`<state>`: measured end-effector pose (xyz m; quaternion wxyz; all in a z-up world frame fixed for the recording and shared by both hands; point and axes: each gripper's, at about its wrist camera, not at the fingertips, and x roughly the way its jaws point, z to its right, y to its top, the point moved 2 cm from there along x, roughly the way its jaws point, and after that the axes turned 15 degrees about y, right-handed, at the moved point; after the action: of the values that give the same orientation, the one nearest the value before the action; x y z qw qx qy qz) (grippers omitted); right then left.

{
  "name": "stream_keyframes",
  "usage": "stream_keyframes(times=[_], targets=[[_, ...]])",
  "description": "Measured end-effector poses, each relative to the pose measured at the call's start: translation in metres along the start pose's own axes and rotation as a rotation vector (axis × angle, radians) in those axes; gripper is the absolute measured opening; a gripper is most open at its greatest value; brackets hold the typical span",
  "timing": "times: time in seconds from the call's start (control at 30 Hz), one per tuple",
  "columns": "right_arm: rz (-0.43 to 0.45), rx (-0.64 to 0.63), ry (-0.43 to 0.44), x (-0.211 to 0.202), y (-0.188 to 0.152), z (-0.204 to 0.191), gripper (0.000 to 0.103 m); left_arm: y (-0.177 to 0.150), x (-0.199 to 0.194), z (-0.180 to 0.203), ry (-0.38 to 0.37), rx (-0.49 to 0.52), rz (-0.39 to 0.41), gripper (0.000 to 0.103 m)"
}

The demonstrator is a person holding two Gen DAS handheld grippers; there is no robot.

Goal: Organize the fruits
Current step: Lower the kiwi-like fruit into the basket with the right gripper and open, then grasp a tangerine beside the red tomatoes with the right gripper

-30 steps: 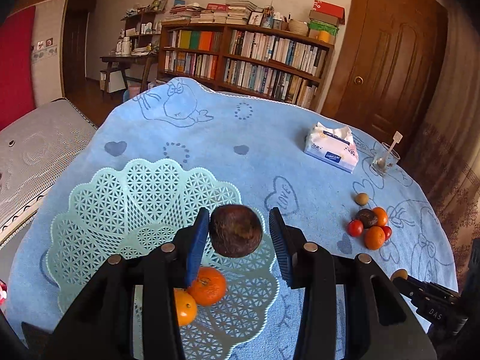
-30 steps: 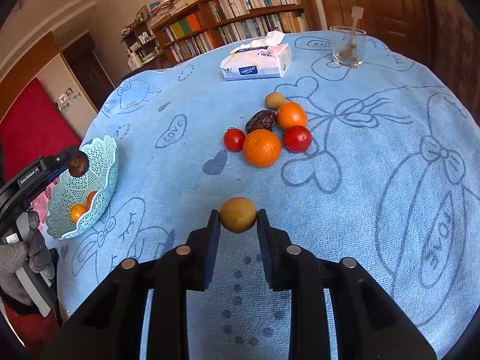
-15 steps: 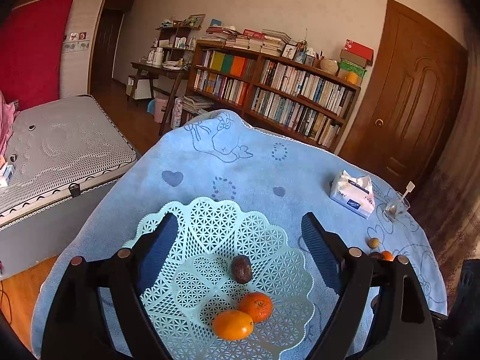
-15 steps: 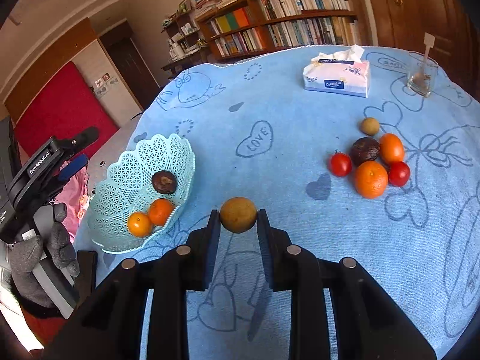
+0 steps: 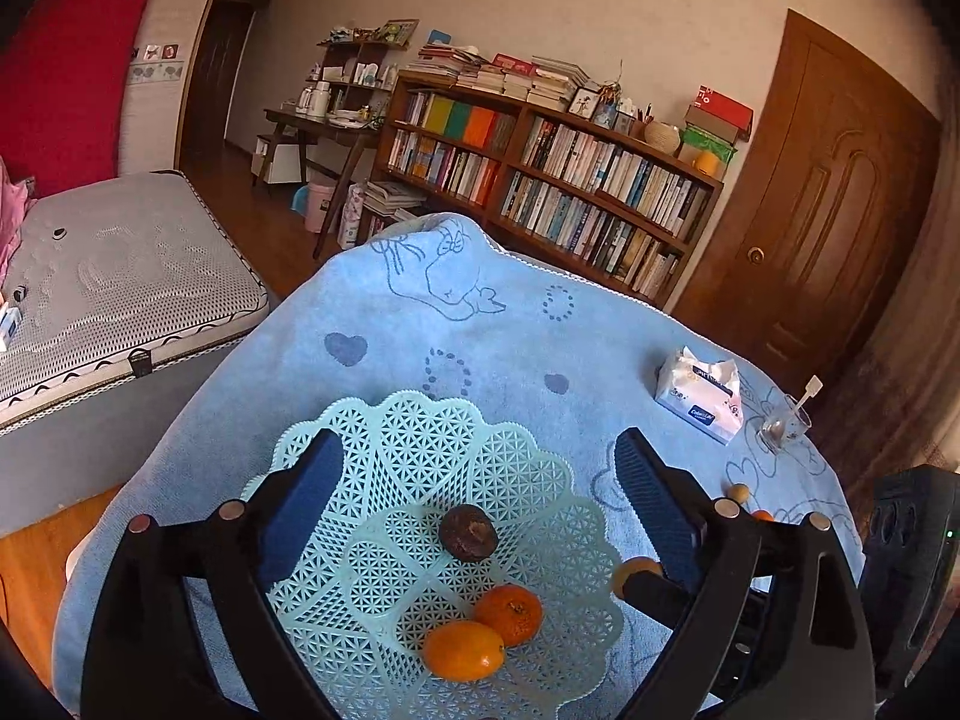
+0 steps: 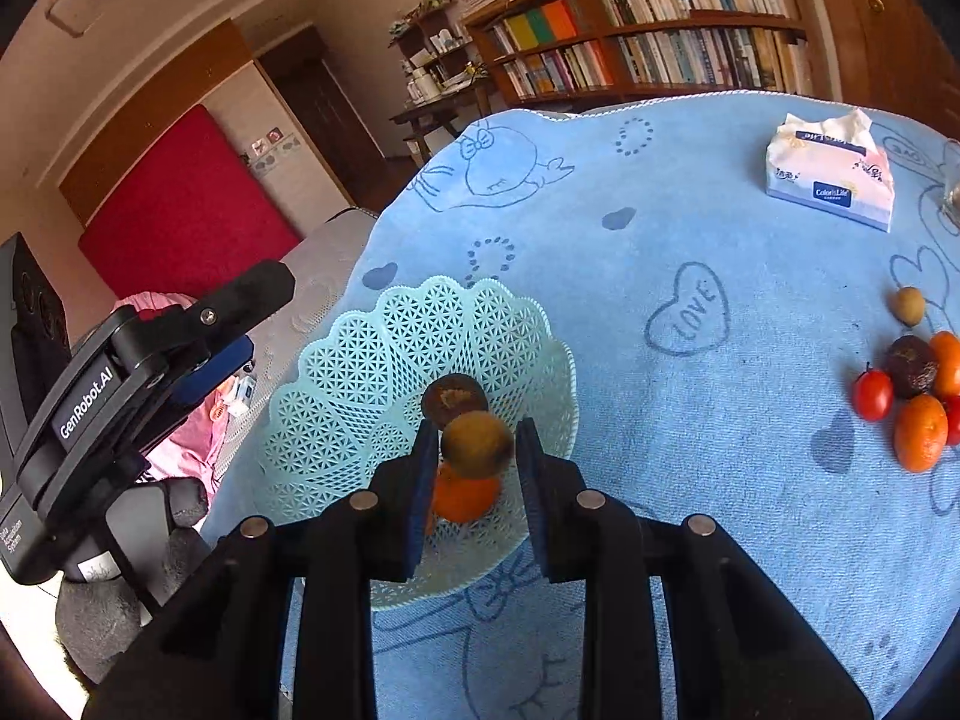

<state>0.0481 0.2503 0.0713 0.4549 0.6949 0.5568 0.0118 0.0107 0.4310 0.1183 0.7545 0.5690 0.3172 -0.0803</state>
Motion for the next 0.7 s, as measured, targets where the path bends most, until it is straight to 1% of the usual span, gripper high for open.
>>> stream_keyframes(times=[0.03, 0.07, 0.1, 0.2, 0.3, 0.53, 0.7], targets=[[-0.001, 0.009, -0.003, 0.003, -0.001, 0.002, 0.037, -0.001, 0.001, 0.001, 0.002, 0.000, -0.005, 0.094], [0.004, 0.017, -0.013, 0.004, -0.002, 0.005, 0.046, -0.001, 0.003, 0.000, 0.005, 0.001, -0.007, 0.094], [0.012, 0.027, -0.025, 0.003, -0.004, 0.009, 0.051, -0.001, 0.004, 0.000, 0.006, 0.002, -0.009, 0.094], [0.018, 0.065, -0.041, 0.001, -0.008, 0.022, 0.052, -0.002, 0.006, 0.001, 0.013, -0.004, -0.010, 0.094], [0.044, 0.096, -0.060, -0.008, -0.010, 0.034, 0.055, -0.006, 0.011, 0.005, 0.018, 0.003, -0.023, 0.094], [0.090, 0.127, -0.124, -0.027, -0.012, 0.056, 0.055, -0.015, 0.018, 0.018, 0.011, 0.051, -0.042, 0.094], [0.119, 0.169, -0.181, -0.044, -0.013, 0.081, 0.055, -0.019, 0.021, 0.022, 0.008, 0.064, -0.054, 0.095]])
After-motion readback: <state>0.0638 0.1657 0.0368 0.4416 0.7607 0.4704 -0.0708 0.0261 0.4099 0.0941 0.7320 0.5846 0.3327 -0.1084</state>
